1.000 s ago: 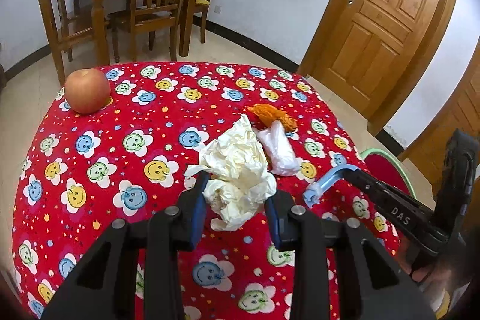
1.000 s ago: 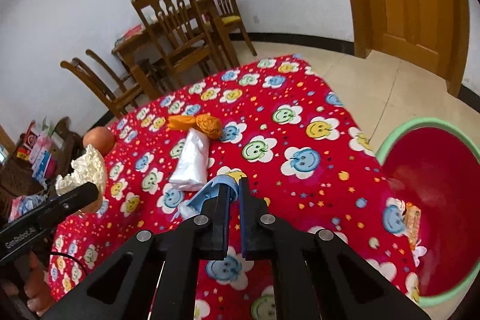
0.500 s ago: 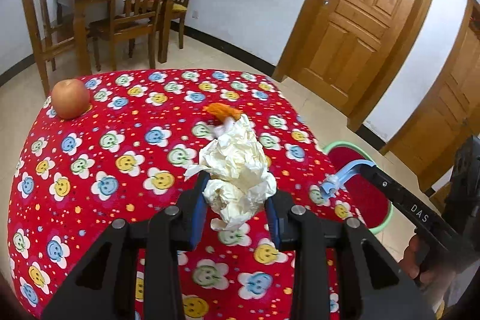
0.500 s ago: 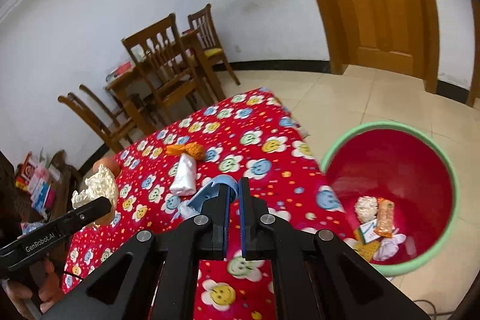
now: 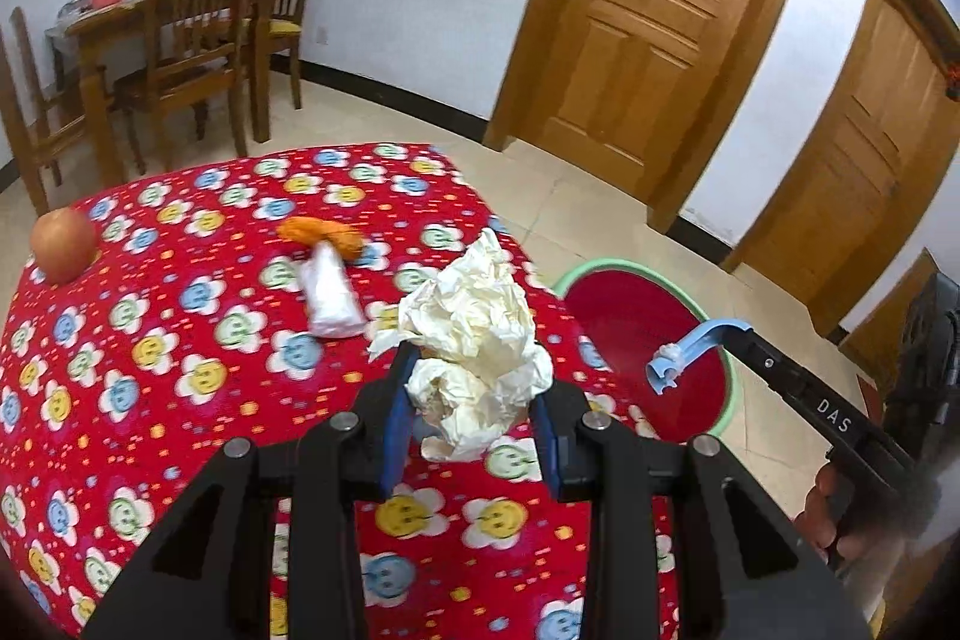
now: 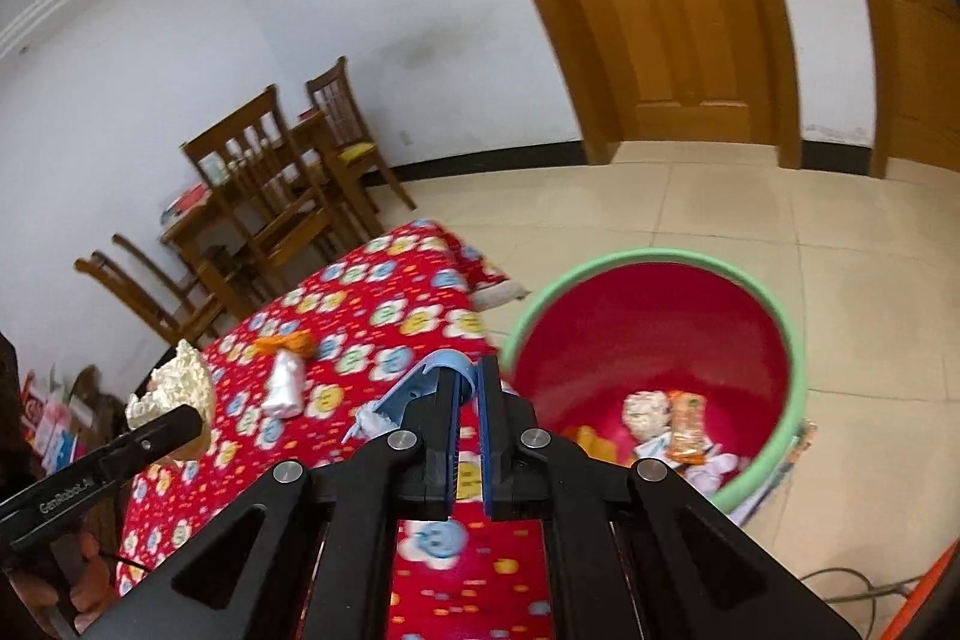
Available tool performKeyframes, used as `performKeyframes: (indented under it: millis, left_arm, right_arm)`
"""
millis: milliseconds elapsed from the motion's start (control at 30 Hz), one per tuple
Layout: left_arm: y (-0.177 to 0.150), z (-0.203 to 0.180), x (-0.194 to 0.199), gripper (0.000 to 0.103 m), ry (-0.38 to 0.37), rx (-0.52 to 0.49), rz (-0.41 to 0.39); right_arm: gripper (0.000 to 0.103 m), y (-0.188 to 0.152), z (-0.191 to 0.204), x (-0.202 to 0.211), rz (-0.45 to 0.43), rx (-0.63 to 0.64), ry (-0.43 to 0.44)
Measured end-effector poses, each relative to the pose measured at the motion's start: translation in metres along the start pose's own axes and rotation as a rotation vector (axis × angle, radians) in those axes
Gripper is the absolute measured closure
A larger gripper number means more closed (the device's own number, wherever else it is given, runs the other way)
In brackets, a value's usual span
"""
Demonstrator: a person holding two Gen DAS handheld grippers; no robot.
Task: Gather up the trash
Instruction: 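Carry the tissue and blue item with both tools over the bucket, then open both tools to drop the tissue and blue item into the bucket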
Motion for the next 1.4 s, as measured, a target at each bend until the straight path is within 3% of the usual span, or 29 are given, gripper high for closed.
performKeyframes:
  millis: [633,933,1133,1400]
  left_arm:
    - [0.010,-0.076,-0.061,0.069,-0.067,-0.131,0.073]
    - [0.009,-0.100,-0.082,0.069,-0.082,-0.180,0.100]
    - [0.007,-0.109,-0.095,0.069,-0.087,-0.200,0.124]
    - [0.002,-0.122,-0.115,0.069,-0.096,-0.232,0.162]
  right_arm:
    - [0.096,-0.004,-0.101,-0.014,0.014,-0.138,-0.202]
    - [0.094,-0.008,-0.123,-0.024,0.045,-0.185,-0.201]
    - [0.083,-0.006,-0.130,-0.027,0.054,-0.210,-0.189]
    - [0.083,-0.006,-0.134,-0.016,0.034,-0.226,-0.179]
Point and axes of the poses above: each gripper's, at about its wrist camera, not at the fingertips, and x roughly against the way its jaws point, z to its left, y to its top, the point moved 3 cm from there along -x, roughly the way its jaws point, and after that the axes turned 8 degrees about z, right-handed, at the moved point
